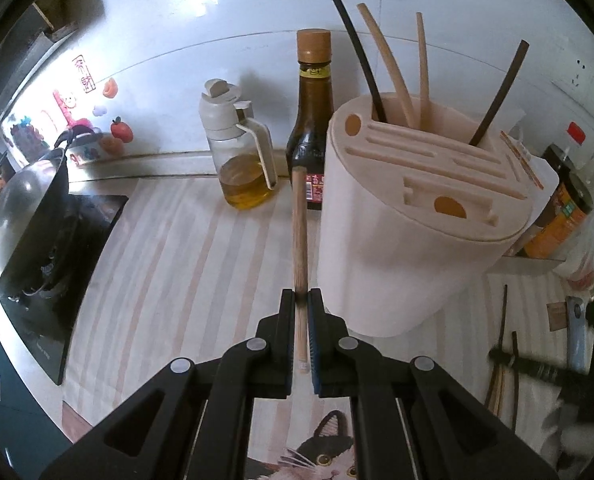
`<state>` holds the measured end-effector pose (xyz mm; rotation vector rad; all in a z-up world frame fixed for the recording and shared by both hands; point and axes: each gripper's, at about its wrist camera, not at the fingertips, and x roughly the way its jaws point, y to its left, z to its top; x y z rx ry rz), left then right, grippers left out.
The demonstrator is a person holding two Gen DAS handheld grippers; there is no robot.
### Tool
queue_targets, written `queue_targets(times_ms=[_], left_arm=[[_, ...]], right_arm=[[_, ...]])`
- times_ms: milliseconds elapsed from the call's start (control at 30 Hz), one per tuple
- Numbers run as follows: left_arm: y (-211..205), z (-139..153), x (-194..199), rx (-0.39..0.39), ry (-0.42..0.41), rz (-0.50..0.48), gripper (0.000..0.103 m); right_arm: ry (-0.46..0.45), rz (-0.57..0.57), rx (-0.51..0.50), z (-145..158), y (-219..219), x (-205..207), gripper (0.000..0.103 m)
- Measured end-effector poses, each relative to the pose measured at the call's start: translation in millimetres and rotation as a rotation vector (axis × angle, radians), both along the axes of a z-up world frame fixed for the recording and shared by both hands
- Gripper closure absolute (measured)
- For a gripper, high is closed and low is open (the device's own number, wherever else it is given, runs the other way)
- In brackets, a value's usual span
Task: Organize utensils
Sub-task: 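Lift the light chopstick with the left tool while the right tool lifts a dark one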
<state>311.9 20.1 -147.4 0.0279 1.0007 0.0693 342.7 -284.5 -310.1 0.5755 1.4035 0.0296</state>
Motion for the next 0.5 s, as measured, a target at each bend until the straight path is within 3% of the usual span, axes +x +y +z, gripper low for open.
queue_targets(times_ms=[133,300,367,433,500], left_arm=[[4,-1,0,0.008,0.006,0.002,0.099],[13,-4,-5,0.038,0.011,0.018,0.099],[17,-4,-8,0.052,0.005,0.027,0.099],[19,-4,-9,0.052,0.004,0.034,0.099],[23,-4,-10,0.048,0.002,0.043,0.099]], right_arm=[[0.048,0.153,0.031,-9,45,-13,0.064],[0.077,0.271,-0.057,-24,98,-17,0.065],[0.092,0.326,-0.152,-32,115,-18,0.085],[0.061,0.359,-0.250,-31,126,-16,0.096],[0.039,0.377,-0.305,-29,136,-18,0.097]])
